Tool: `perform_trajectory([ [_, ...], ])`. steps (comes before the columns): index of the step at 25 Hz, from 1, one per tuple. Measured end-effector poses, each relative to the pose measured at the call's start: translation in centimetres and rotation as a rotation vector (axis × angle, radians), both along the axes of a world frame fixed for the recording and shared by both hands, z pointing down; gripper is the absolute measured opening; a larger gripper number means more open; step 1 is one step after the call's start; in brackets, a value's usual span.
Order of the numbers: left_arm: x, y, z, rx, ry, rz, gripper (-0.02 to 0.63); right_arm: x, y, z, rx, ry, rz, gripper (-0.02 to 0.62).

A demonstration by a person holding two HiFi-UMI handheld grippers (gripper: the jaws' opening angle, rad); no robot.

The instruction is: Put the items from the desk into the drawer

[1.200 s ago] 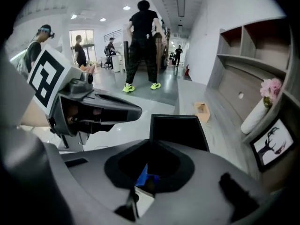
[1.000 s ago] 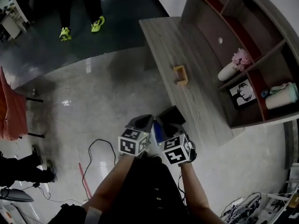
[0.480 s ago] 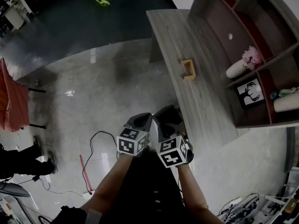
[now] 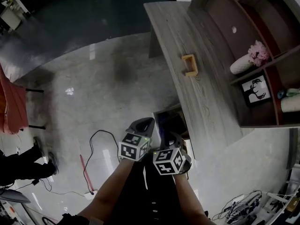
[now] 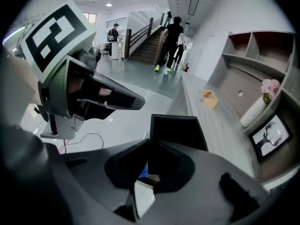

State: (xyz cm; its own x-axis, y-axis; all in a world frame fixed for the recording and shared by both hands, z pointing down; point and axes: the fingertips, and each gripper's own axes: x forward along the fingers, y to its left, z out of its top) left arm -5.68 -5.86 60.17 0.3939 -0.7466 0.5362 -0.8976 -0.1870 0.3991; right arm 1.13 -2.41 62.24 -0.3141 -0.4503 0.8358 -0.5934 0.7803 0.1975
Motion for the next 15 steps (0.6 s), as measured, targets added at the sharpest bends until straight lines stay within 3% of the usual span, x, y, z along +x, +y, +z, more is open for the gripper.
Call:
perform_trajectory([
  [15, 2.0, 1.4, 3.5, -0.067, -0.002, 0.078, 0.011, 3.2, 1.0, 6.4, 0.066, 0.130, 0.178, 0.040],
])
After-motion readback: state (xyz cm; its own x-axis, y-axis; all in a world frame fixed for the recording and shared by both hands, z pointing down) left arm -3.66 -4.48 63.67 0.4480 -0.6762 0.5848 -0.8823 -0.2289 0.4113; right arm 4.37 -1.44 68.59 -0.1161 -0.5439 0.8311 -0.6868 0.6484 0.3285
